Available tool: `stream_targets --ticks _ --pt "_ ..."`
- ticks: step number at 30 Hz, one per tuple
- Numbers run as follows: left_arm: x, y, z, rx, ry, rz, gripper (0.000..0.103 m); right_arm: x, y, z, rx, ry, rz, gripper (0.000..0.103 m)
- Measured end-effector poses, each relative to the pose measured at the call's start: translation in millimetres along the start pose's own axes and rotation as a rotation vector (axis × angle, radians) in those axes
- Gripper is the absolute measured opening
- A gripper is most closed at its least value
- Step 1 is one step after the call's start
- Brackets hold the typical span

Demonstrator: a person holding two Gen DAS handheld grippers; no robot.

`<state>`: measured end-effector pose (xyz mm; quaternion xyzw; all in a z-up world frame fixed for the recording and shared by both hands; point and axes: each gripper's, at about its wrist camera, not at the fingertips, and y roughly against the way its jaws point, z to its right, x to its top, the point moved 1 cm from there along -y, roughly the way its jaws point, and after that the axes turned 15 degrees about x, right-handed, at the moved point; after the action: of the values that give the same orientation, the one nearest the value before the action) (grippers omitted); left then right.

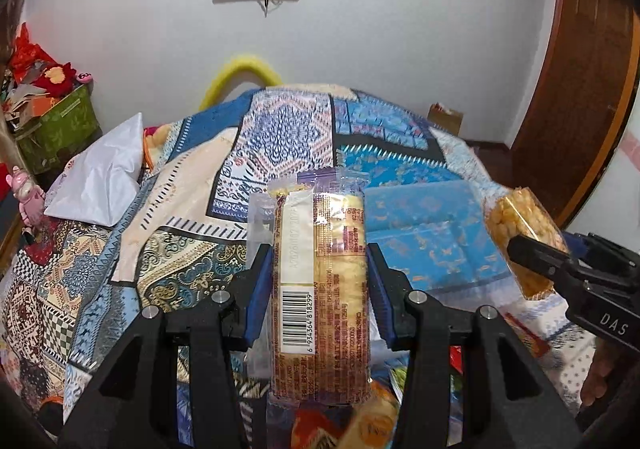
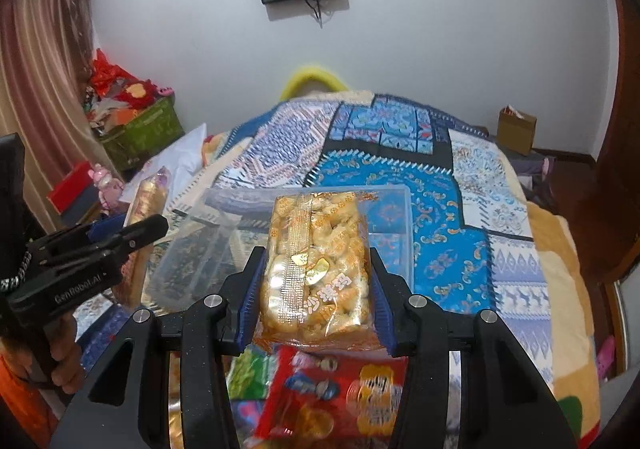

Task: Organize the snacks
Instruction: 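Lower both held snacks into the clear box and open both tools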

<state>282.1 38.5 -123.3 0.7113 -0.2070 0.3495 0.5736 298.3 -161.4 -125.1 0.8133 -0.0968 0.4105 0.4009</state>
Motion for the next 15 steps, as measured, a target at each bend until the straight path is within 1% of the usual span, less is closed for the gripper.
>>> stream_targets --ticks 5,8,11,15 --pt "5.4 -31.6 11.4 -0.003 -0.019 -0.057 0.045 4.0 -29.1 14.4 0.001 -0.034 -0.059 0.044" --pt "5.4 -47.5 16.7 0.007 -0.035 -0.096 0.045 4.9 -41.1 17.7 0.029 -0.051 -0.098 0.044" --pt "2.4 -60.1 17.9 -0.009 -0.039 -0.149 0.045 6.5 -47.8 20.1 0.054 -0.063 -0.136 0.044" --pt "-2.4 -67.3 21.6 -0.012 -0.049 -0.19 0.045 6.5 -57.6 22.6 0.06 -0.07 -0.197 0.045"
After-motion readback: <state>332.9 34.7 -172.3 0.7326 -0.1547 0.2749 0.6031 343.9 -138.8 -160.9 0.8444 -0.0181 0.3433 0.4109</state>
